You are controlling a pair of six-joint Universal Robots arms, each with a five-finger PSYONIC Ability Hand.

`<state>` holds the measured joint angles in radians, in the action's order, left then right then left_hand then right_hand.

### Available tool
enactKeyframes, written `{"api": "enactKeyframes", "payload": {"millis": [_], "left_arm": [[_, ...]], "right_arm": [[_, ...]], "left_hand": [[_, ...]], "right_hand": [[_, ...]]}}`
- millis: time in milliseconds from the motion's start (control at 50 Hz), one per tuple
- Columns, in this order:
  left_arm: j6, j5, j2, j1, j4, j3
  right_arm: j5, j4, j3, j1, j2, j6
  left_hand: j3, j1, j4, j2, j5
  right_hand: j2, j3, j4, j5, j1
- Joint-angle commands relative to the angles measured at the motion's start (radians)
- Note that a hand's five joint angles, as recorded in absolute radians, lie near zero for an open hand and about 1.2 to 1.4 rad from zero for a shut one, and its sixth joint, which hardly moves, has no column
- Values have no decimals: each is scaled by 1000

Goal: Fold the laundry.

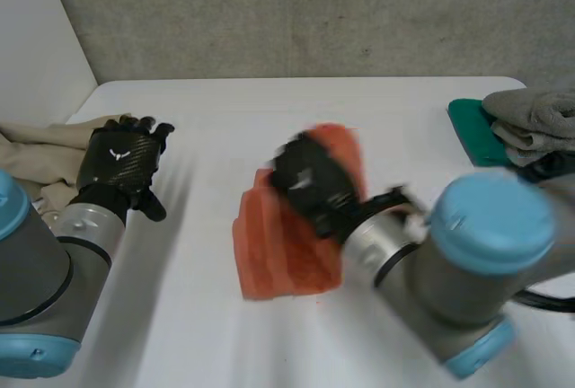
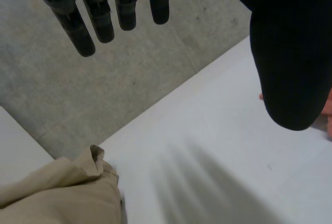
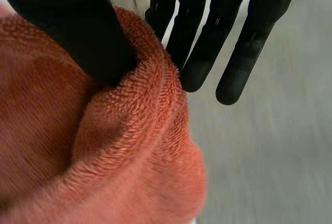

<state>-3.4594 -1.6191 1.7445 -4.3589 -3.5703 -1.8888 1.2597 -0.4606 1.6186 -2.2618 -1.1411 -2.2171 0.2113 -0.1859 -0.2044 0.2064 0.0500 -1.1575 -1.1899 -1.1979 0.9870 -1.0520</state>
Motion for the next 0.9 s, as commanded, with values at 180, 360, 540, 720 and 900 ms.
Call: {"api": "enactKeyframes", "payload": {"millis": [180, 360, 540, 720, 900], "left_arm": [[77, -53, -62, -5, 16, 40], [192, -10, -39, 86, 174, 196], [310, 39, 122, 232, 390, 368], [306, -88, 334, 269, 488, 502], [283, -153, 414, 269, 530, 491]], "right_arm": [[119, 86, -137, -95, 126, -273], [15, 273, -143, 114, -40, -921], [-16, 543, -359, 171, 128, -878], [-19, 734, -611, 143, 339, -863], [6, 743, -672, 123, 443, -819]], "left_hand": [[-37, 11, 30, -32, -50], [-37, 11, 30, -32, -50], [-37, 11, 30, -32, -50], [-37, 11, 30, -32, -50], [-37, 11, 30, -32, -50]], "right_hand": [[983, 1015, 1023, -987, 877], [983, 1015, 1023, -987, 877], [983, 1015, 1023, -987, 877], [983, 1015, 1023, -987, 877], [983, 1015, 1023, -987, 877]]}}
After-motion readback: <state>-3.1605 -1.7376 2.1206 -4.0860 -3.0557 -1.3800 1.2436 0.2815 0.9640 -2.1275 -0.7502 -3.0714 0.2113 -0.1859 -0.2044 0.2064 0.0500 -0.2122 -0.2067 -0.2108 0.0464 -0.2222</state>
